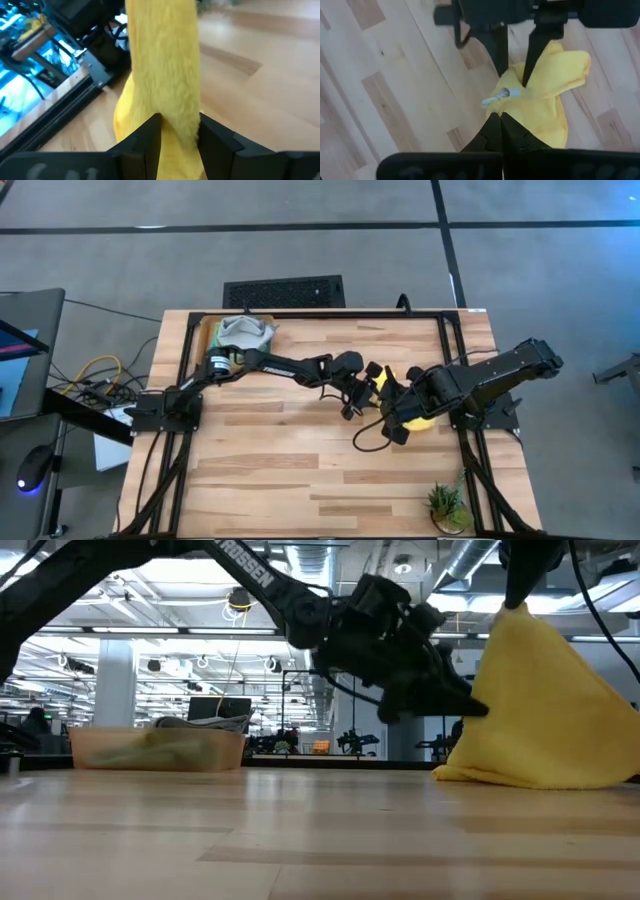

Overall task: Fold microfiber towels
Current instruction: Fold the yellow microfiber cloth

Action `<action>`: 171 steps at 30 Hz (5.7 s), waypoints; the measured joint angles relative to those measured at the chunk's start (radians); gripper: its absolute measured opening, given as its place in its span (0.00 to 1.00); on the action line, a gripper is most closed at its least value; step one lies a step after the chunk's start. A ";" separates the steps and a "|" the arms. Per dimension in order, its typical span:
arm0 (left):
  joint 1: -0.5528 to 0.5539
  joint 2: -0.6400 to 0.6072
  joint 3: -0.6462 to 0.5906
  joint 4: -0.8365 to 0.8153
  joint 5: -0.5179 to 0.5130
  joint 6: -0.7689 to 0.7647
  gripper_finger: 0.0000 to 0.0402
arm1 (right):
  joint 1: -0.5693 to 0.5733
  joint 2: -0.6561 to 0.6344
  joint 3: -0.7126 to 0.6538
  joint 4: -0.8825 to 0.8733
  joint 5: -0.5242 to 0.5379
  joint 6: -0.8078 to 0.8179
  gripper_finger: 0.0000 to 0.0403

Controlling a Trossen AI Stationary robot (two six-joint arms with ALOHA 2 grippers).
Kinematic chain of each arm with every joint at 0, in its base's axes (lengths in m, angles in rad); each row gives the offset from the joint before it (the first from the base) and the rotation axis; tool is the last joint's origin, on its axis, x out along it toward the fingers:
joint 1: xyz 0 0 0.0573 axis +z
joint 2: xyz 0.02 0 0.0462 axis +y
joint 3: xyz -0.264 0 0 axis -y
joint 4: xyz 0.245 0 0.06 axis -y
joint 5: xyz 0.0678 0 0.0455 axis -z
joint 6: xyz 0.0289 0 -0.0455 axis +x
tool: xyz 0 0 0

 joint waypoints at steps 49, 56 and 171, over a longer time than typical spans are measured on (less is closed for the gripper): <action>0.187 -0.484 0.062 -0.771 -0.608 -0.116 0.00 | -0.425 0.000 0.004 -0.053 0.576 -0.268 0.01; 0.207 -0.485 0.009 -0.805 -0.567 -0.150 0.00 | -0.468 0.000 0.004 0.031 0.503 -0.400 0.01; 0.048 -0.387 -0.349 -0.798 -0.309 -0.342 0.01 | 0.001 0.000 -0.445 0.501 -0.048 -0.222 0.40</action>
